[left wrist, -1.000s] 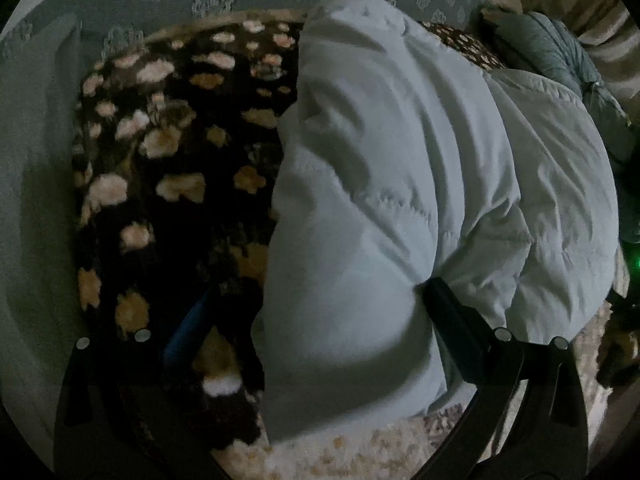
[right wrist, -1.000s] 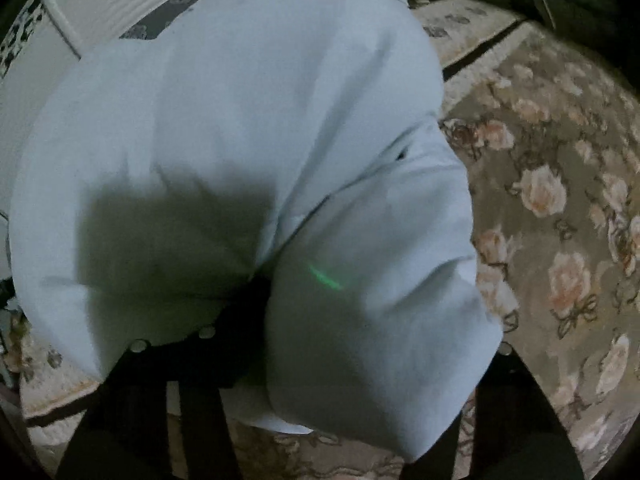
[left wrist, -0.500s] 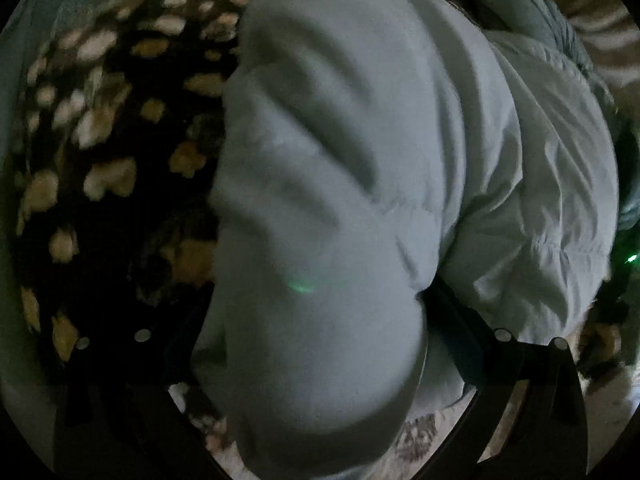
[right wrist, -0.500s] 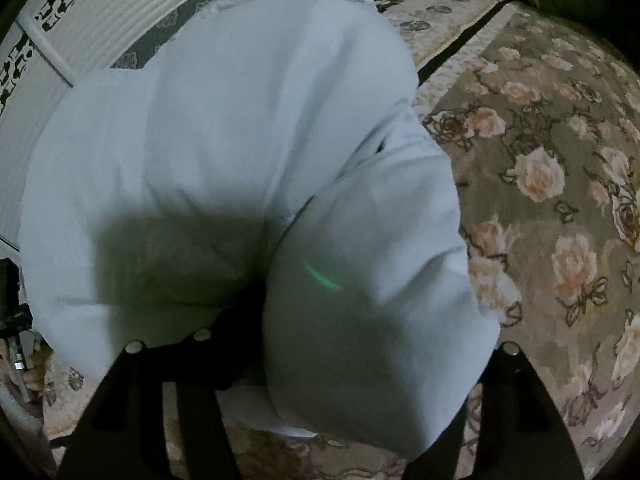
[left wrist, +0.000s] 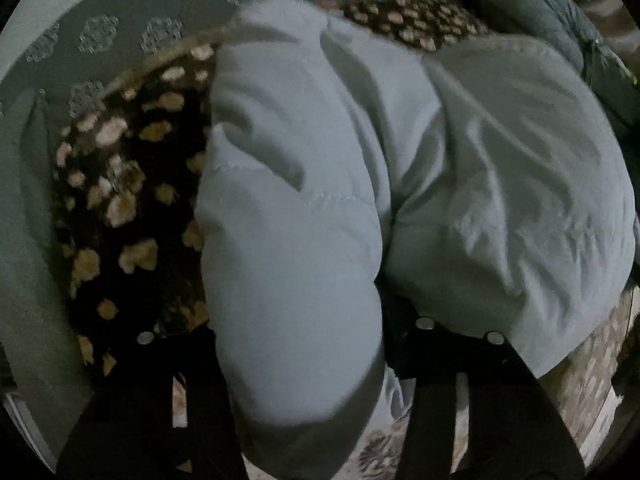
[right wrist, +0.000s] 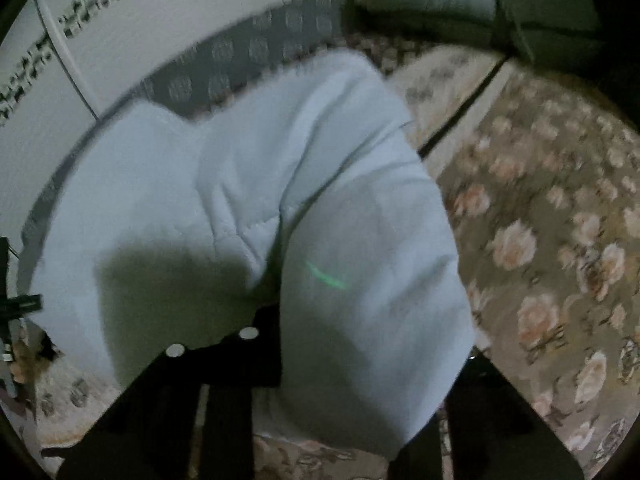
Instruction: Fold large clothes
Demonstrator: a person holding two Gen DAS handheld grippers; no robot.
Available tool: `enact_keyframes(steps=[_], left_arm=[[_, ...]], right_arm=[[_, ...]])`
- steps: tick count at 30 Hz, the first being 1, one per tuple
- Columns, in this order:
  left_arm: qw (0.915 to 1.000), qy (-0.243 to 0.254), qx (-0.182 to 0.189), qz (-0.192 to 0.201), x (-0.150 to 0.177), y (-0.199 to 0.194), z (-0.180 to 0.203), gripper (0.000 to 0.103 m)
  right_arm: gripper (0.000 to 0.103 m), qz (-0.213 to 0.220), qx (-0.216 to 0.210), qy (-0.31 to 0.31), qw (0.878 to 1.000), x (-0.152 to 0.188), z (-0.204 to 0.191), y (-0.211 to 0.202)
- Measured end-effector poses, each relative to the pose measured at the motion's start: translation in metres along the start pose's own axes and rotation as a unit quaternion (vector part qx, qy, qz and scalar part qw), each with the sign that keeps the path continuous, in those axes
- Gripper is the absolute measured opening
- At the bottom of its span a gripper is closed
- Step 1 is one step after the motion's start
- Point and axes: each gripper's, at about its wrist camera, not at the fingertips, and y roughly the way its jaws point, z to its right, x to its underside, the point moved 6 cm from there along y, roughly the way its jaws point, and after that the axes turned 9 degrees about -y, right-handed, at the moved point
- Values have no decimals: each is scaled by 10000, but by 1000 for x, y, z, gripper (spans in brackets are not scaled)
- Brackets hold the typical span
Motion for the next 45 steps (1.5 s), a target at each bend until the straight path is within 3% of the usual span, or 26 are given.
enact_keyframes(steps=[4, 8, 10, 13, 18, 23, 27, 29, 32, 35, 36, 37, 39, 42, 45], left_arm=[[9997, 196, 49, 145, -6, -13, 16, 42], [9970, 425, 634, 91, 11, -23, 67, 41], [9935, 550, 993, 27, 27, -30, 80, 41], [9881, 688, 1373, -131, 50, -36, 87, 41], [9851, 755, 1517, -298, 59, -16, 79, 45], [9828, 985, 1522, -347, 54, -2, 89, 57], [9869, 1063, 1199, -157, 43, -3, 98, 74], [9888, 1089, 1019, -29, 39, -10, 105, 90], [9905, 1049, 870, 161, 35, -26, 105, 99], [9899, 1077, 892, 232, 42, -44, 102, 100], [9894, 1131, 878, 249, 45, -50, 103, 100], [9888, 1175, 875, 277, 48, -55, 105, 100], [9878, 1196, 926, 368, 55, -68, 101, 100], [9865, 1139, 1008, 604, 62, -90, 102, 100], [9857, 1178, 1070, 547, 72, -107, 99, 100]], right_arm=[[22, 303, 208, -174, 9992, -3, 2, -39], [21, 674, 553, 214, 9960, 28, 26, -104], [21, 812, 762, 347, 9932, 50, 32, -140], [22, 744, 907, 462, 9920, 77, 45, -161], [22, 119, 1127, 409, 9927, 120, 43, -149], [26, 29, 1141, 880, 9896, 135, 58, -134], [36, -231, 1217, 941, 9878, 139, 58, -136], [41, -386, 1160, 1056, 9869, 144, 57, -139], [47, -552, 1246, 1130, 9842, 151, 50, -150], [60, -511, 1356, 1261, 9814, 157, 43, -163], [78, -422, 1484, 1312, 9793, 159, 41, -170], [83, -324, 1538, 1352, 9783, 160, 39, -177], [85, -241, 1715, 1477, 9737, 162, 35, -190], [97, -20, 2114, 1423, 9670, 155, 24, -213], [101, 214, 2360, 1169, 9645, 144, 3, -229]])
